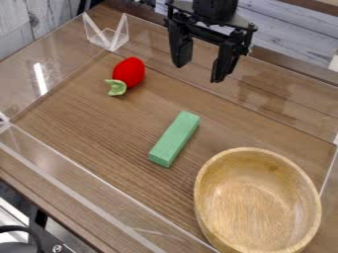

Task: Move the red object to the right side of the table

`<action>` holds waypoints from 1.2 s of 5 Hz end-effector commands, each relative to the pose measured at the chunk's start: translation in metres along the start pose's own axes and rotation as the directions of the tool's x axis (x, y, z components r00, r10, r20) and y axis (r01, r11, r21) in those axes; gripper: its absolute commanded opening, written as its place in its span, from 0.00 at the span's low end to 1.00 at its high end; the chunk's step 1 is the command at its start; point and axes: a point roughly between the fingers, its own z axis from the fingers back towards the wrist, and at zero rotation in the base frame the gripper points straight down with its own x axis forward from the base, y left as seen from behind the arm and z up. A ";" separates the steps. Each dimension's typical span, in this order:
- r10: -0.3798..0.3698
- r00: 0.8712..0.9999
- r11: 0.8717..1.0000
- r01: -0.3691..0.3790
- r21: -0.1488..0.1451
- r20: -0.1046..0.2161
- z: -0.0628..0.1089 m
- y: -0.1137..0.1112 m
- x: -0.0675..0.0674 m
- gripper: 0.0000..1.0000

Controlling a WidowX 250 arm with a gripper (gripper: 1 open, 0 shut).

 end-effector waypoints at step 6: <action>0.115 0.992 0.993 -0.115 0.011 0.052 -0.045 0.137 0.028 1.00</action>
